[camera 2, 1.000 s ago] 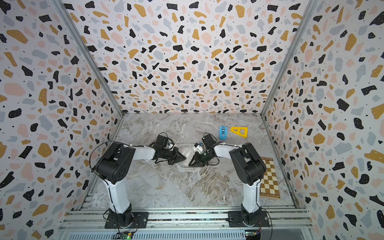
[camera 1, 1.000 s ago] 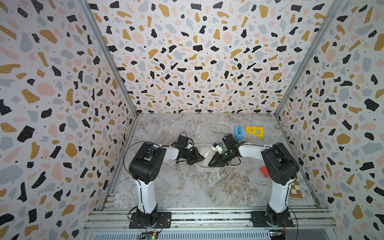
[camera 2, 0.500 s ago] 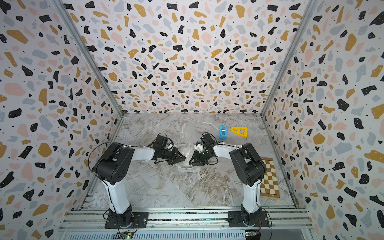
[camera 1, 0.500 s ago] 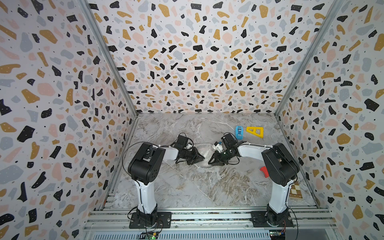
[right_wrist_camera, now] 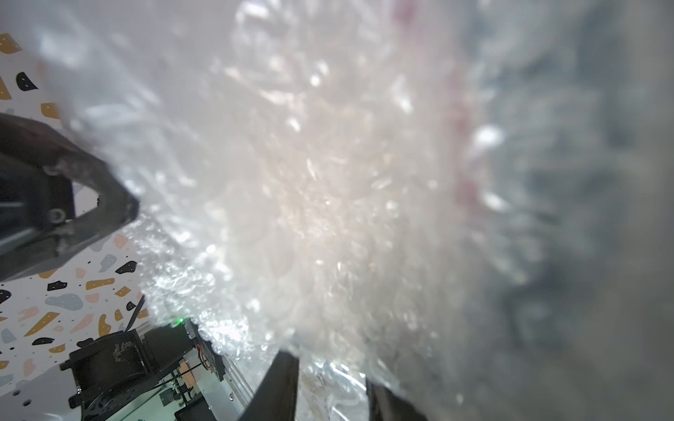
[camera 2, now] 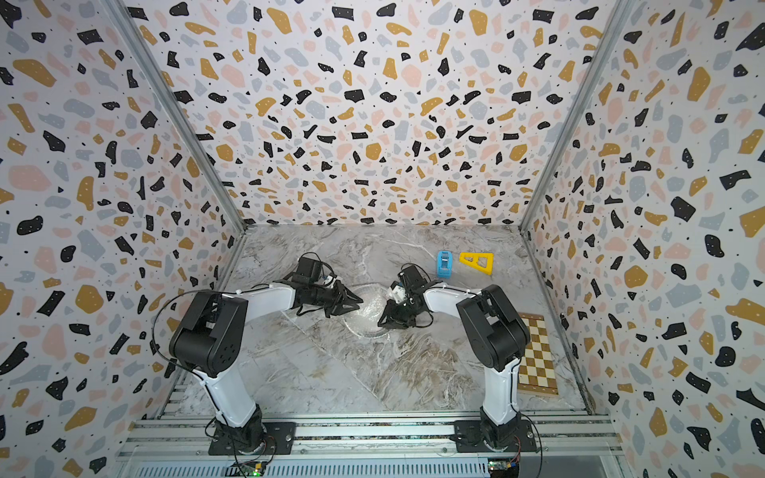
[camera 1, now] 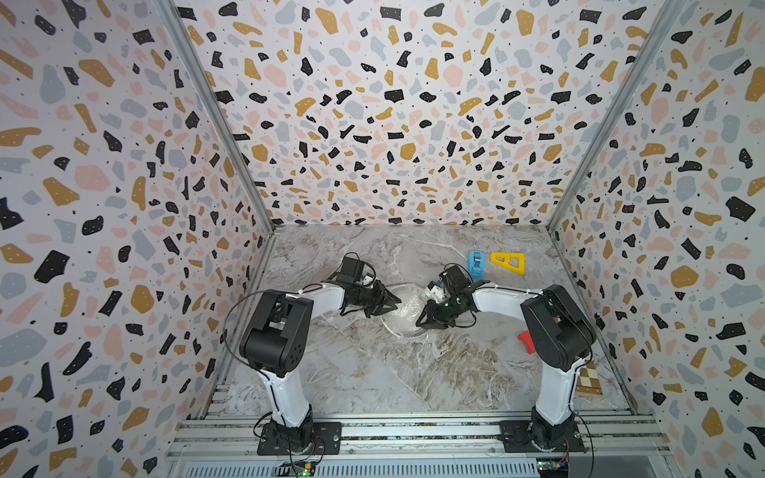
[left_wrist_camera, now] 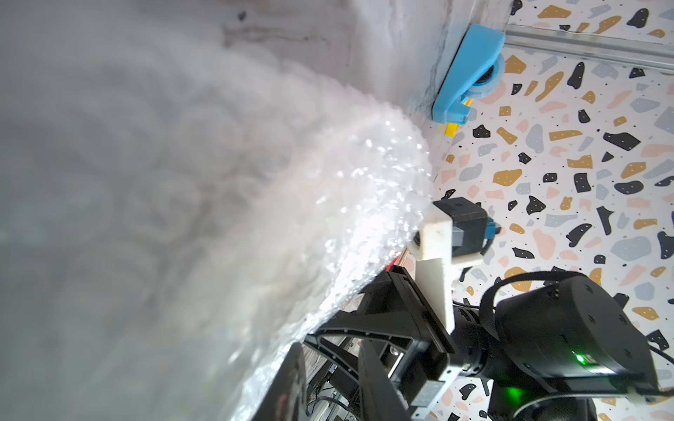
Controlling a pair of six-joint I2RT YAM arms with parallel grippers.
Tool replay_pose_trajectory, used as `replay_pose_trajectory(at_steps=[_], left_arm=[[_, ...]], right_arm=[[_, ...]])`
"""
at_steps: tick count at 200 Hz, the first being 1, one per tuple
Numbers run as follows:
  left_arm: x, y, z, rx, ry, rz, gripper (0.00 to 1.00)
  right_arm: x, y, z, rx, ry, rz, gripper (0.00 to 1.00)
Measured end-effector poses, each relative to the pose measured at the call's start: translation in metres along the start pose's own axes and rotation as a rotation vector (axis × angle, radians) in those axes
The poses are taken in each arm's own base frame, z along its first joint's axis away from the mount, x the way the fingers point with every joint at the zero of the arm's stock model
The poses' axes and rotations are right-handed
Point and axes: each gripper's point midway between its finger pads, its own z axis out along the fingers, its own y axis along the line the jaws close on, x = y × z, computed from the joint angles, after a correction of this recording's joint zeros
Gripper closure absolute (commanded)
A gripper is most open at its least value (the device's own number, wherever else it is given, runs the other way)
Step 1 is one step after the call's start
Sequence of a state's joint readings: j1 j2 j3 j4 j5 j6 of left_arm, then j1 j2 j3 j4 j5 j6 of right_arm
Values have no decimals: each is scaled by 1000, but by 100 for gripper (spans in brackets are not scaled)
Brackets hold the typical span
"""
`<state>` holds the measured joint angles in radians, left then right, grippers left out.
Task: Wrap dinner plates in bubble wrap
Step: Stick the tape on the bubble wrap.
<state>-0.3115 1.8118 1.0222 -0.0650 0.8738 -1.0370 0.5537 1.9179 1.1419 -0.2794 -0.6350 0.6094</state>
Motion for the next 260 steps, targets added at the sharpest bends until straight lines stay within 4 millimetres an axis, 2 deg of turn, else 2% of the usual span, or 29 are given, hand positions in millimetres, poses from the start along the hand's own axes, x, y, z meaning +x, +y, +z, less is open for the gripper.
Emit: replay_pose_trajectory(at_steps=[55,76,91,112,132,169,206,260], left_arm=[[8,-34,-8,98,23,4,79],[15,-44,1,133,56,20,81],[25,-46,14,144,104,30,84],[34,-36,36,147,158,8,85],[39,-22,47,124,185,-27,86],[39,-6,54,83,184,-15,88],[31,29,65,-9,148,16,89],[27,37,69,-37,128,73,91]], right_arm=[[-1,0,-1,5,-1,1,68],[-1,0,-1,6,-2,1,68],[-1,0,-1,7,-2,1,68],[-1,0,-1,7,-3,0,68],[-1,0,-1,7,-3,0,68],[-1,0,-1,7,-3,0,69],[-3,4,-2,-4,-8,-7,69],[0,6,-4,-4,-18,-19,68]])
